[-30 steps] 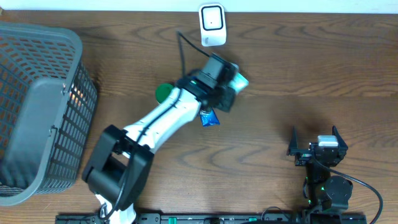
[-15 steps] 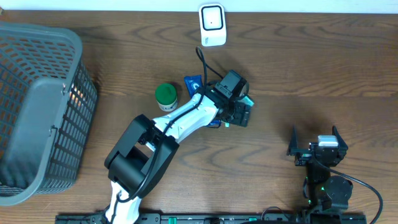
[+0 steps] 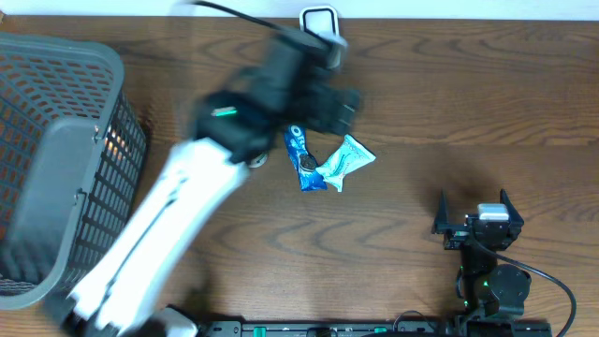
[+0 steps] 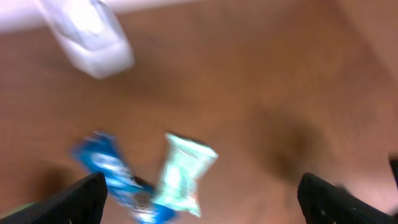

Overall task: Scan the item barcode
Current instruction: 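Carry the wipes pack out and drop it beside the snack pack, then reach into the basket toward the orange item with the left gripper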

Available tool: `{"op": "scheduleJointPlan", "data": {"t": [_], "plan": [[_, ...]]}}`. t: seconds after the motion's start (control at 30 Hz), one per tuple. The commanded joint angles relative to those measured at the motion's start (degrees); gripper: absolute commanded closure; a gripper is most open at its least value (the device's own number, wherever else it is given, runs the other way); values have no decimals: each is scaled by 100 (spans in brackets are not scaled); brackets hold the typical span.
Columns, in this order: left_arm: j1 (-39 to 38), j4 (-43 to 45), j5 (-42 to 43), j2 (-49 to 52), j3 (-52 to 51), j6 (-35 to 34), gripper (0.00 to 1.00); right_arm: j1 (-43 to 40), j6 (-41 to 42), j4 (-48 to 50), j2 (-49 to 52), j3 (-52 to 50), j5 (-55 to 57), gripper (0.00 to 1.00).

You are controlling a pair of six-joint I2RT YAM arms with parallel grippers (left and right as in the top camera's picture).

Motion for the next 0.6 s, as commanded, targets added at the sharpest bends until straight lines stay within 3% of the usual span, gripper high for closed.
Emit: {"op": "scheduleJointPlan", "data": {"t": [0.0,0.37,0.57], "plan": [[752,-262,-1045,-439,7,223,2,-28,63,-26,-31,-7,11,1],[4271,-909,-1064,-896,7,-358,2,-28,63,-26,-31,-7,11,1],[5243,-914,-1064,-610,0,-361,2,-28,61,-26,-31,-7,11,1]]}}
